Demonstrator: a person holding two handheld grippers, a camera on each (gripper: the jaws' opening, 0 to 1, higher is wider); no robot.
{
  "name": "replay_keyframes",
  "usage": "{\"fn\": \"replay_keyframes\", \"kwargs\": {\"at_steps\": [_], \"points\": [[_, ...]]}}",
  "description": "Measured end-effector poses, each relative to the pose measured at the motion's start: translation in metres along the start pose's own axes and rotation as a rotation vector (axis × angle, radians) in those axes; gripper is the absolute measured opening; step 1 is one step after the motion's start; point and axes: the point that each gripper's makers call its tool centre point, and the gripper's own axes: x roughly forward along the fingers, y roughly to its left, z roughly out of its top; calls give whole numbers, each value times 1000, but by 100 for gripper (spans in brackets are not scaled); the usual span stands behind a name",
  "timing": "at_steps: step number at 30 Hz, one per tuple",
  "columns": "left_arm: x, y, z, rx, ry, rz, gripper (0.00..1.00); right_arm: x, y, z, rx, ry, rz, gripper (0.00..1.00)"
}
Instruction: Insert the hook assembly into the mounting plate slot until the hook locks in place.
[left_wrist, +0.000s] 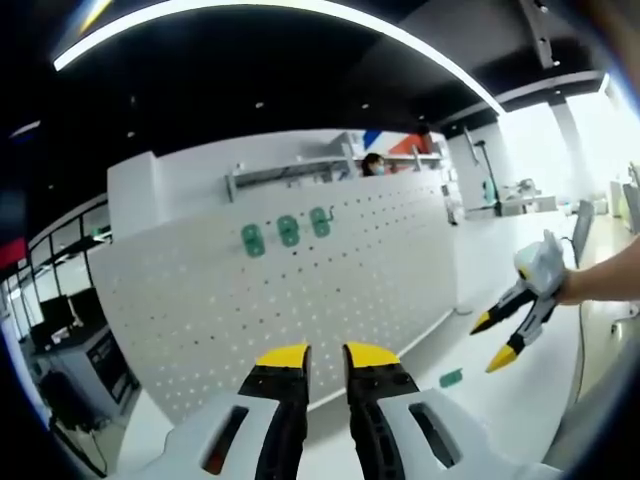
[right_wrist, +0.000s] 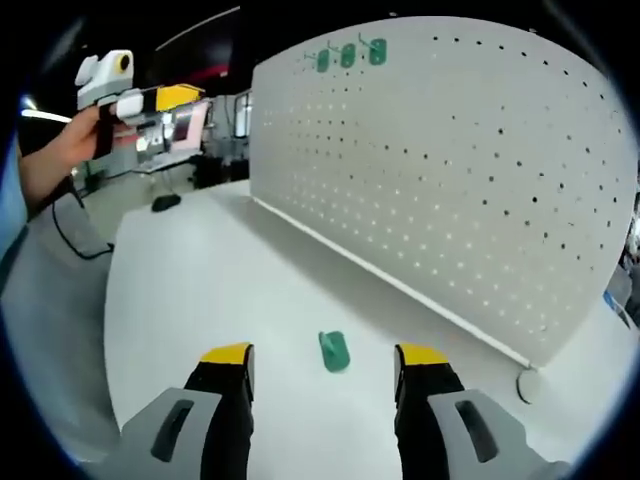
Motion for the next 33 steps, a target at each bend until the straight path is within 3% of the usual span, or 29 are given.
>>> {"fn": "replay_keyframes", "kwargs": {"at_steps": [13,21,33], "points": [[-9,2,-4,-12,8,3,15,23,-6,-23,53,49,23,50],[-10,-1,-5,-26,4,-13,18,24,-9,-26,67,58,32,49],[-17,-6,-11,-86,-4,-55,41,33,-9,-32,71,74,38,44]]}}
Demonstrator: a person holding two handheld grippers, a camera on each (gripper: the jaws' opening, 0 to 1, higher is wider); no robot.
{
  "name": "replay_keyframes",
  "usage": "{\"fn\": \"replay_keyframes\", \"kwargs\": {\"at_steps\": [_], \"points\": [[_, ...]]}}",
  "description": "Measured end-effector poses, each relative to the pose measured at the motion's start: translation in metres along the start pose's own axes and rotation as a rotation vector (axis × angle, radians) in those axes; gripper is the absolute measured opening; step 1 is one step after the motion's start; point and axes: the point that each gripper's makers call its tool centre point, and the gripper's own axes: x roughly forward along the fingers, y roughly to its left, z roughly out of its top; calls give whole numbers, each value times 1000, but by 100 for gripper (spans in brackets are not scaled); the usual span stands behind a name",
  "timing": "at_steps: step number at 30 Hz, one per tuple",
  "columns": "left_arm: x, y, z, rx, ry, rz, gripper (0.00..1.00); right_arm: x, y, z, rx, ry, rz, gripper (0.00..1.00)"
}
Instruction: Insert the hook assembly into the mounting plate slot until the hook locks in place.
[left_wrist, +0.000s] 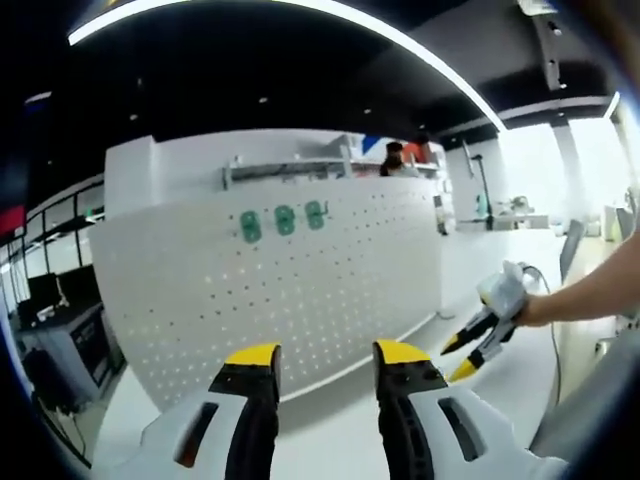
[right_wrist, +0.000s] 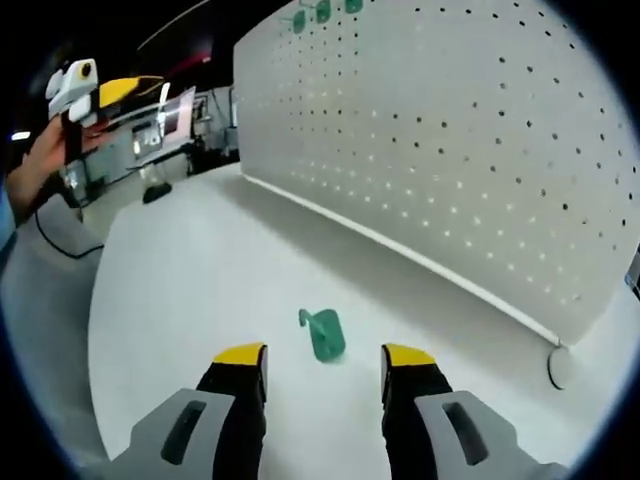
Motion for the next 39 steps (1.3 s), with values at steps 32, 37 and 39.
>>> {"fn": "replay_keyframes", "kwargs": {"at_steps": [32,37,39], "points": [[-4,-2,-8,-2,26,-10,43,22,-3,-8,57,3,-3,23],[-5,-1,-6,11,15,-5,41,23,-5,-8,48,-9,-15,19],[-4,-1,-6,10,17,-6,41,24,-6,-8,29,-8,-21,18]]}}
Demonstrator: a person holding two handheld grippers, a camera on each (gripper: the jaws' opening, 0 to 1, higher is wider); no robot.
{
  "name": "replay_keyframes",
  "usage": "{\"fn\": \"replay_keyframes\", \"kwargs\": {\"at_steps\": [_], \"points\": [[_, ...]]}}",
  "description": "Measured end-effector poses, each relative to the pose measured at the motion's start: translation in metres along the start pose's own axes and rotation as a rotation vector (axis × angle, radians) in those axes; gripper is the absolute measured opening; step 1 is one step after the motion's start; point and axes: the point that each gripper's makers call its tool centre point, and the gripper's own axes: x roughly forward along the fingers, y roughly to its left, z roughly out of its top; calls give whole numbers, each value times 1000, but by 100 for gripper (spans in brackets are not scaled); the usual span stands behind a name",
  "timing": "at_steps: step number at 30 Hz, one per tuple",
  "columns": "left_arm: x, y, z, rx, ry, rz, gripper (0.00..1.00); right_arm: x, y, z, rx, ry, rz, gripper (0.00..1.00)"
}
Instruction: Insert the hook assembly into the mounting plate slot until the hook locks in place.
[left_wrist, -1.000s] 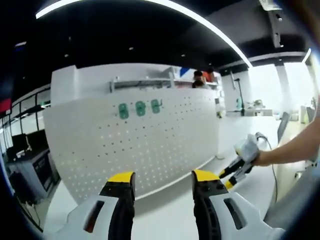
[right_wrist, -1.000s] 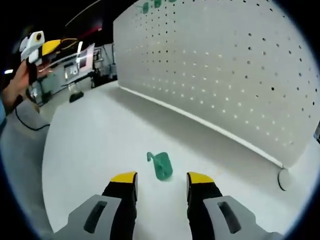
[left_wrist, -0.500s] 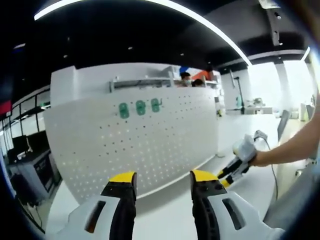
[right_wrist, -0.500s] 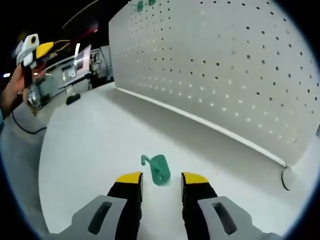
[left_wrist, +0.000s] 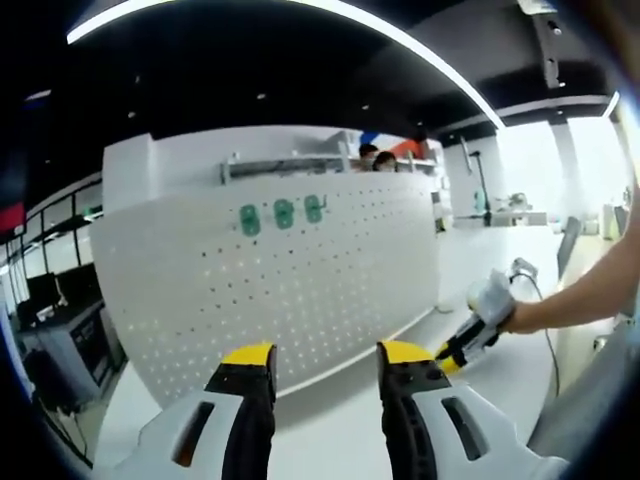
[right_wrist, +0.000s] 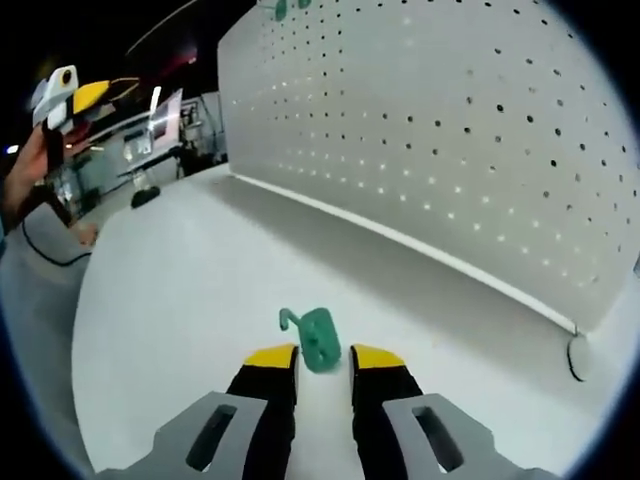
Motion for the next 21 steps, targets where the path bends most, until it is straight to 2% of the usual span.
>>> {"fn": "replay_keyframes", "kwargs": {"at_steps": [21], "points": [[2,-3,-4,3,11,-14,40,-5,4,8,-71,-11,-6,7]]}}
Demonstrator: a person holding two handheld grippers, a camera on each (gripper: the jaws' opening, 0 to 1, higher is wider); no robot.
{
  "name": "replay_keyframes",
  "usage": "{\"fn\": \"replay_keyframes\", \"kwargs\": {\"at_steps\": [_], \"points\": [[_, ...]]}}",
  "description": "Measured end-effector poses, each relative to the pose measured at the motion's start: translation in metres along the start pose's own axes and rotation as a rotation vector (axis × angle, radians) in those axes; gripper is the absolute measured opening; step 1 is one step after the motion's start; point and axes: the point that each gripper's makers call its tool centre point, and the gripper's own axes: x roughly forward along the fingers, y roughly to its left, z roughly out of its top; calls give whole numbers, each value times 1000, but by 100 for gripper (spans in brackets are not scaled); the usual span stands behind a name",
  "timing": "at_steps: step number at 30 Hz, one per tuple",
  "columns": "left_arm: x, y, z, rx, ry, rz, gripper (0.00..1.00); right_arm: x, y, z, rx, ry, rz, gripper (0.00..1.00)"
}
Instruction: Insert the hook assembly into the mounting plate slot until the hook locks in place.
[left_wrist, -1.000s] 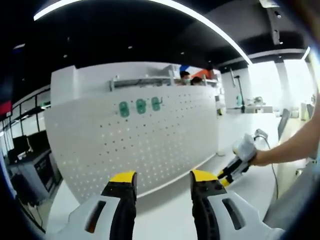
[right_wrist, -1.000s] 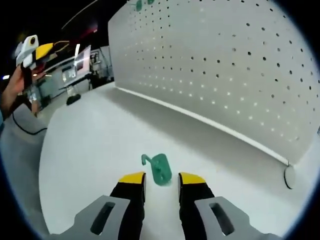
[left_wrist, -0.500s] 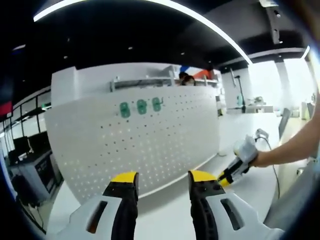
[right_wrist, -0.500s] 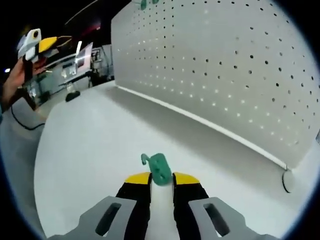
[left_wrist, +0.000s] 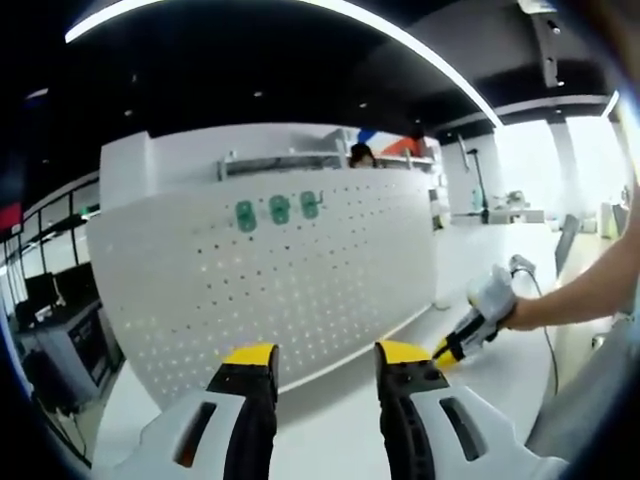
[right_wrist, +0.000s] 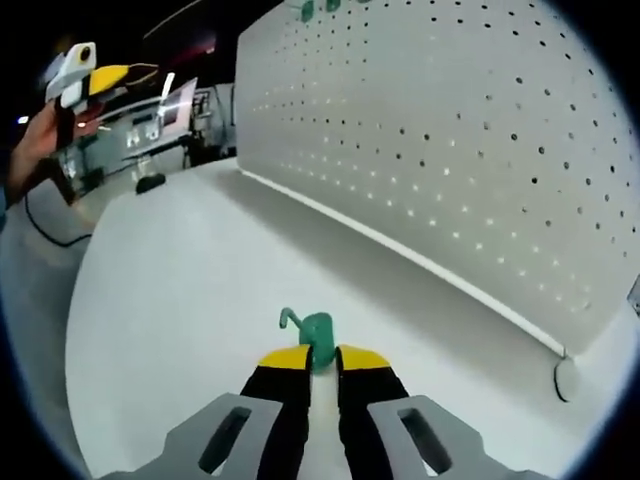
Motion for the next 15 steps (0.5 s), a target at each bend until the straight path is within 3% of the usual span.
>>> {"fn": "replay_keyframes", "kwargs": {"at_steps": [5,15], "points": [[0,-1,0,2,-1,-6,39,0,-1,-4,77,-2,-4,13],[0,0,0,14,4,-13,38,2,5,-6,107,0,6,10]]}}
